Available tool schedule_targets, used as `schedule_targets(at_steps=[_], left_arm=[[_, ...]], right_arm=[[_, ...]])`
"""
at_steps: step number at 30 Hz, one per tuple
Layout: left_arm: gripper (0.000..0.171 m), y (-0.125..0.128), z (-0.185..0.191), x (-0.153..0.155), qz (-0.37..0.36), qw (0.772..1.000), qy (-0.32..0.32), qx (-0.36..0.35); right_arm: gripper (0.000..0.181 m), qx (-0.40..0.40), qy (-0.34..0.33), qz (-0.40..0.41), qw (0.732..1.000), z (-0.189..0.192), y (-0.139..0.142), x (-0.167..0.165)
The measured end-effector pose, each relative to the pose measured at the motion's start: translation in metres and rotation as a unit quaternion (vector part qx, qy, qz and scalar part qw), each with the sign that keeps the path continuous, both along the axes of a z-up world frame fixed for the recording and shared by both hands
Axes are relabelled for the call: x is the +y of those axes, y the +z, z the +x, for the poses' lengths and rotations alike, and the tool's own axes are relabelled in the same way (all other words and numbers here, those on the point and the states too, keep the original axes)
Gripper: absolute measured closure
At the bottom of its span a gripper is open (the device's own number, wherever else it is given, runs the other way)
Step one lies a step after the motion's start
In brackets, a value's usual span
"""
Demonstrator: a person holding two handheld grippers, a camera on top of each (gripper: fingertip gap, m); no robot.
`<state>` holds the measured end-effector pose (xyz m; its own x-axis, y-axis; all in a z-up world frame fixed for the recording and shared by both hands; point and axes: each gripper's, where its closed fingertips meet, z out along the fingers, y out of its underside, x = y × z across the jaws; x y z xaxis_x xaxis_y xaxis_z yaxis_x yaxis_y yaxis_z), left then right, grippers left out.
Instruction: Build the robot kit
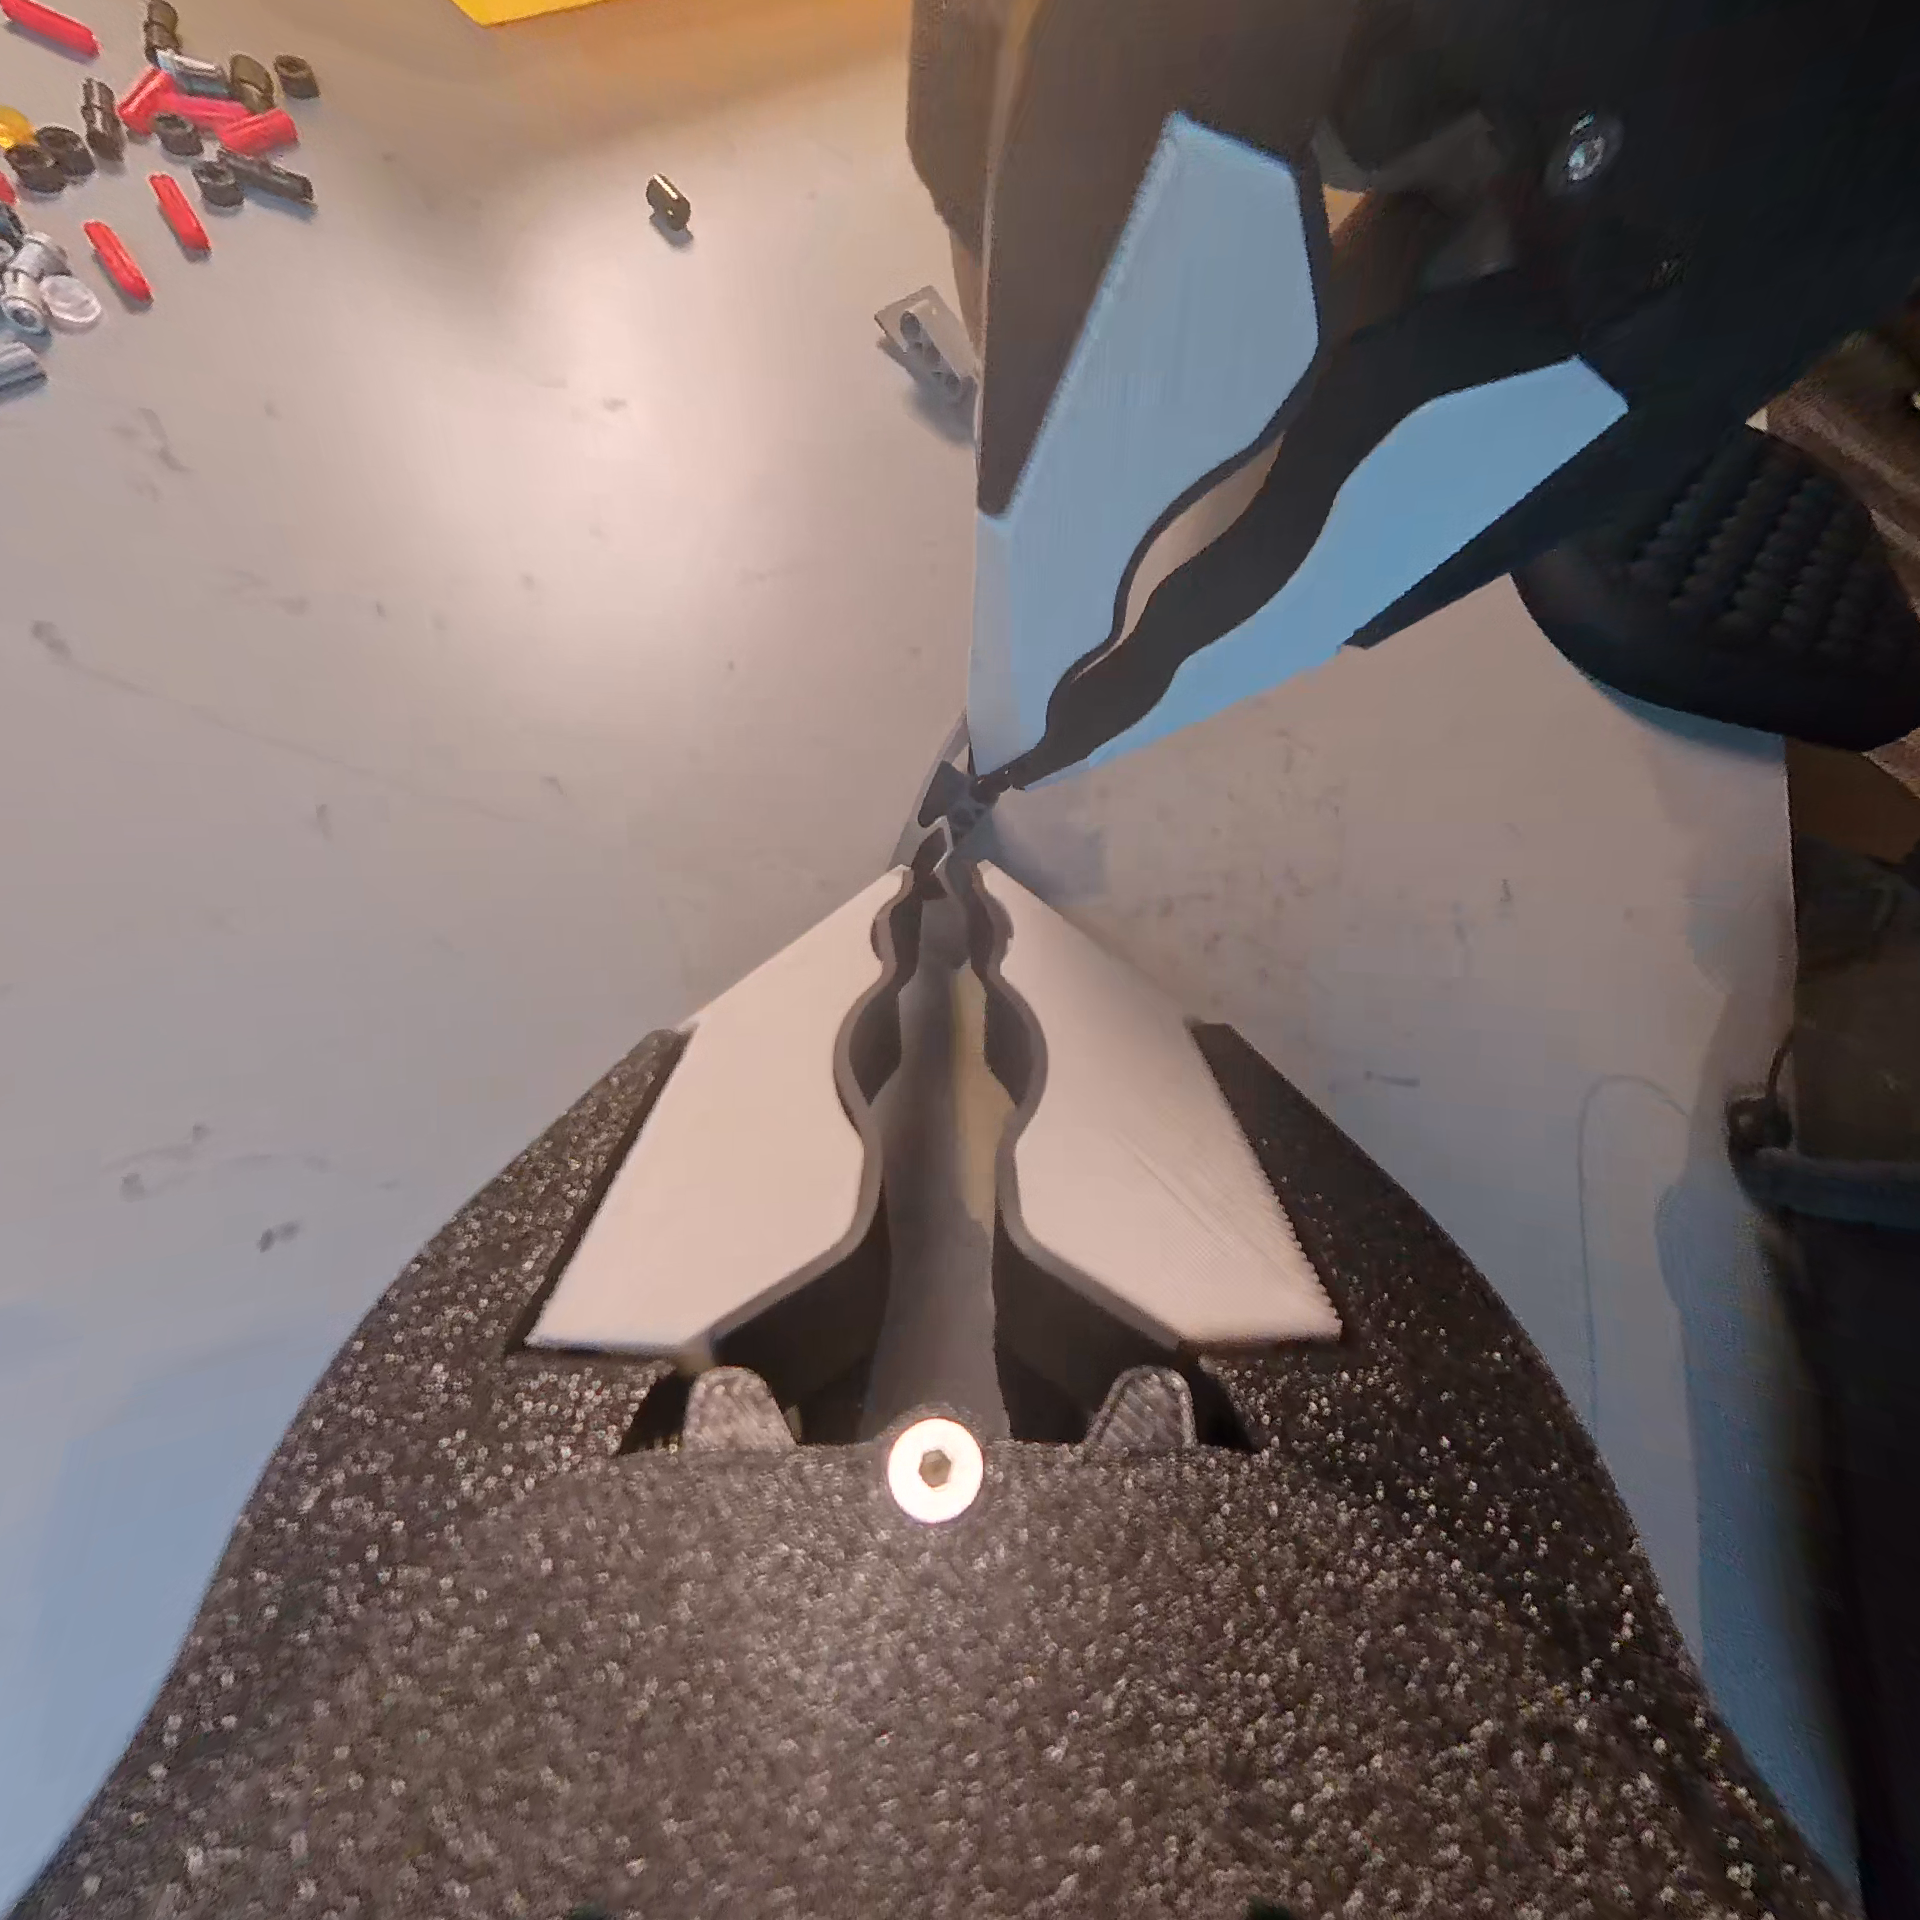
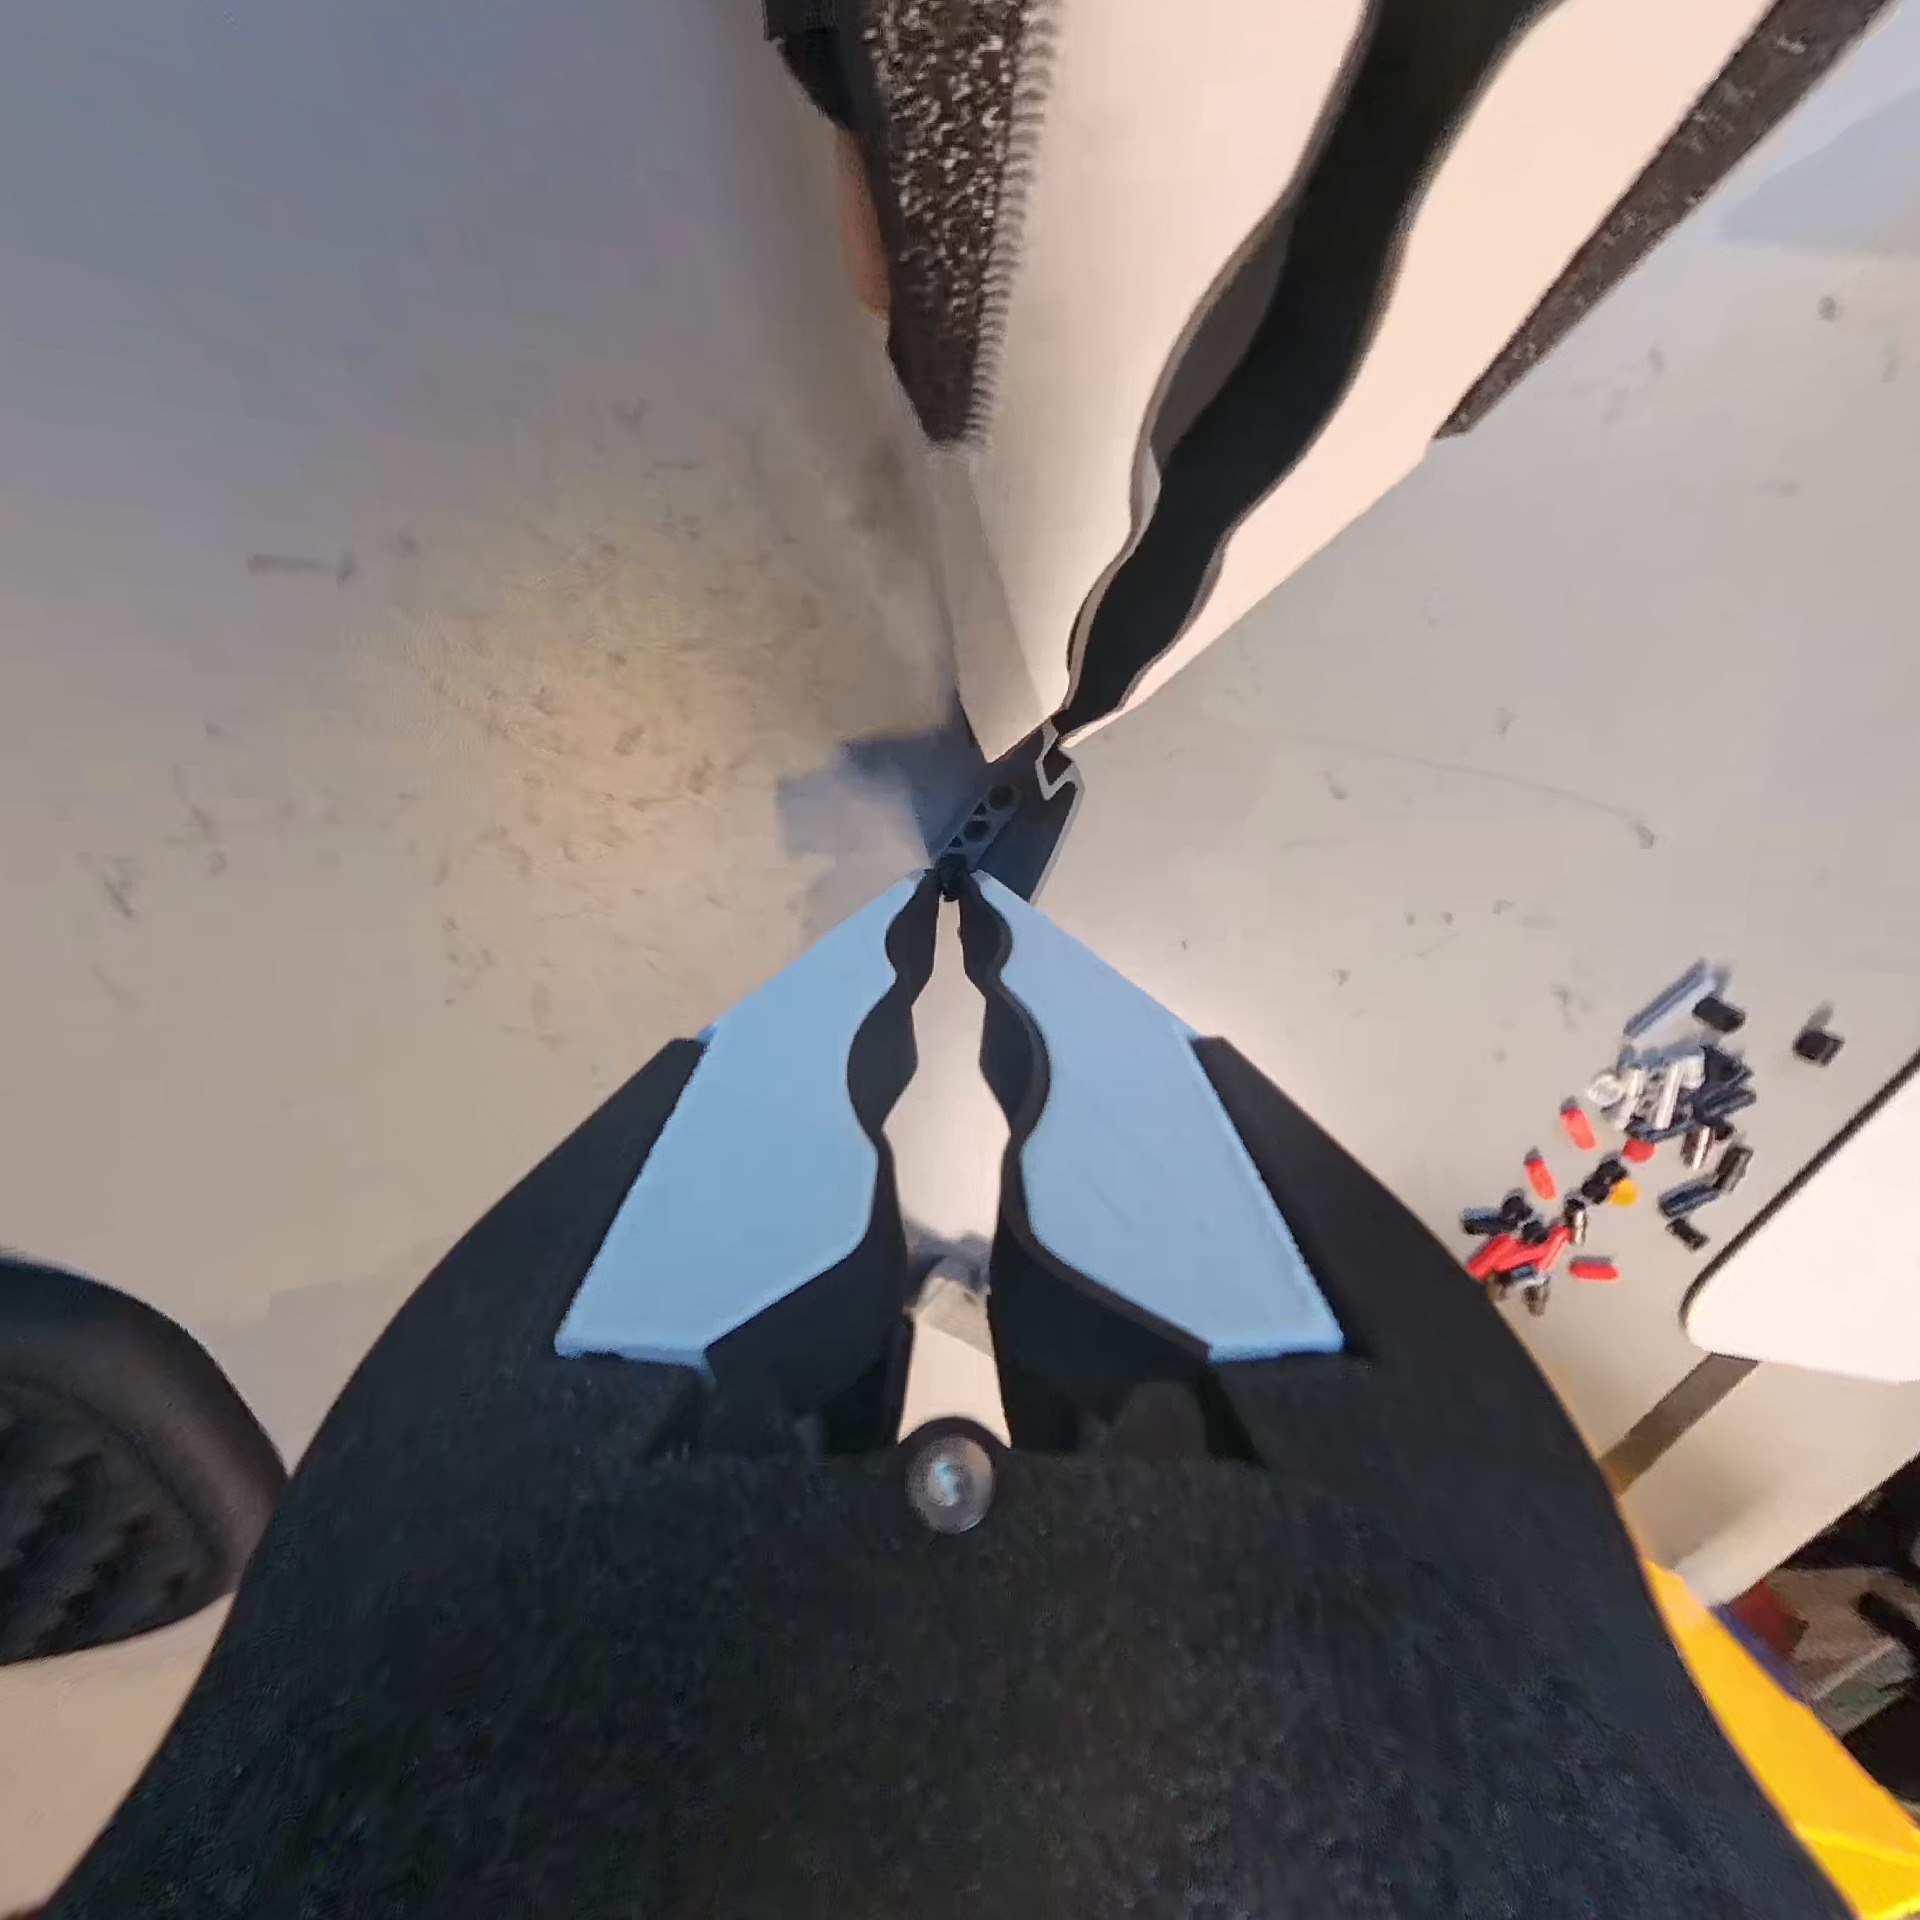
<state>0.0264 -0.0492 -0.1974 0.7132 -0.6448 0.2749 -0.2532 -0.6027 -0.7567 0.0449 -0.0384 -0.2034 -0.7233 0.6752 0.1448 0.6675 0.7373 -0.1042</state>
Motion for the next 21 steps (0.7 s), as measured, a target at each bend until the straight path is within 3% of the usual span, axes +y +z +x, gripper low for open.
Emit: schedule_targets(at_steps=[7, 21], left_arm=[[0.164, 0.0004, 0.0001, -0.0001, -0.005, 1.0, -0.003, -0.011], [0.164, 0.0015, 0.0001, 0.0015, -0.008, 1.0, 0.003, -0.027]], right_arm=[[0.178, -0.023, 0.047, -0.009, 0.999, 0.0007, -0.0002, 0.0006], [0.178, -0.024, 0.059, 0.003, 0.998, 0.0008, -0.0057, 0.0029]])
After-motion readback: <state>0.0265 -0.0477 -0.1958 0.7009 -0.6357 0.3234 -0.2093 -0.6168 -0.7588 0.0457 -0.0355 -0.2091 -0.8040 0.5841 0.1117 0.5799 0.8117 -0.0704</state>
